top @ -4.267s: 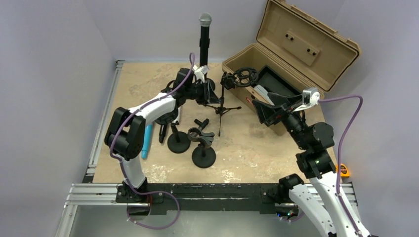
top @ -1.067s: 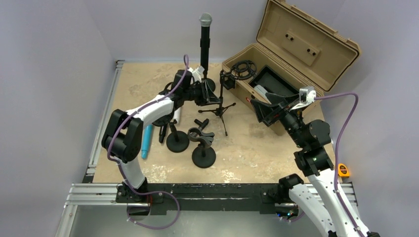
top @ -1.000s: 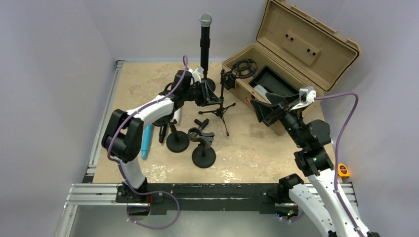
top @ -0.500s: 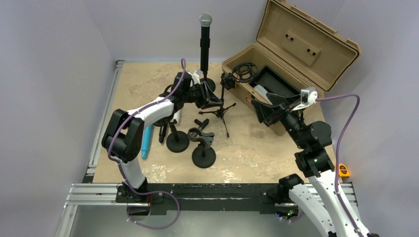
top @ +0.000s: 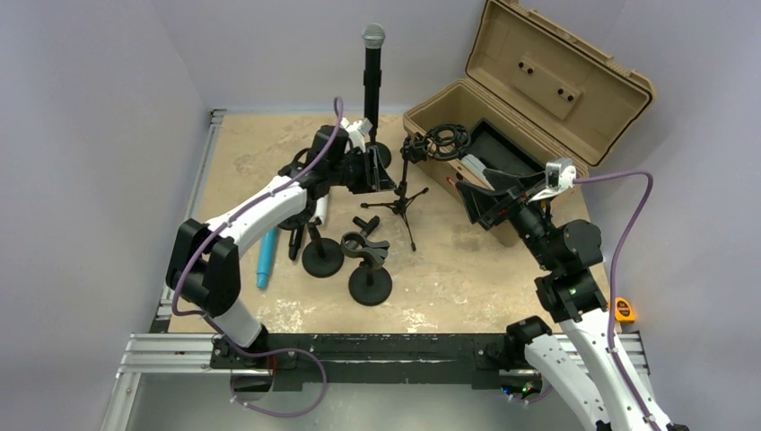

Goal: Remove the microphone from the stand

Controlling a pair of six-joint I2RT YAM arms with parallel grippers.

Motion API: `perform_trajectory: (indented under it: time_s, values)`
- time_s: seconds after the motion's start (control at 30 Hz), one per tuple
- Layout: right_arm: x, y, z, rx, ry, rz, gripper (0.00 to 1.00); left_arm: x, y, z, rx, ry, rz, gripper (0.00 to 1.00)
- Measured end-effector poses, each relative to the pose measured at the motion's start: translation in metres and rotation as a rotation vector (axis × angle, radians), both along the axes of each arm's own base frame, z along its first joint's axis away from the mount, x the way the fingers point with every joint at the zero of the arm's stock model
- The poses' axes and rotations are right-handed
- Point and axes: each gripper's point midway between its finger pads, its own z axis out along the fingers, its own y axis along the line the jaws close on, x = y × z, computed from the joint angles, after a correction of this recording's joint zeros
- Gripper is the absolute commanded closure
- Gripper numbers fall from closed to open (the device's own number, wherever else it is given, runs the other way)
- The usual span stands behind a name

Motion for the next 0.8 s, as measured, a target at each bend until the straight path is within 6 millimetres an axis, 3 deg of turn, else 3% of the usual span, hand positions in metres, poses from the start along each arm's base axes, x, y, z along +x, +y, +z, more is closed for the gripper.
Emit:
perform_trajectory:
  time_s: [0.17,0.3,0.6,0.8]
  values:
    - [0.000,0.000,0.000,0.000,0.001,0.000,0.21,-0.012,-0.018,0.002,0.054,-0.068,-0.062,0.57]
    - [0.000,0.000,0.000,0.000,0.002,0.000,0.21,-0.012,-0.028,0.005,0.087,-0.106,-0.087,0.60]
    - [0.000,0.000,0.000,0.002,0.003,0.001,0.20,0.000,-0.024,-0.023,0.153,-0.074,-0.047,0.59]
    - [0.000,0.000,0.000,0.002,0.003,0.001,0.20,0.003,-0.023,-0.031,0.168,-0.063,-0.036,0.68]
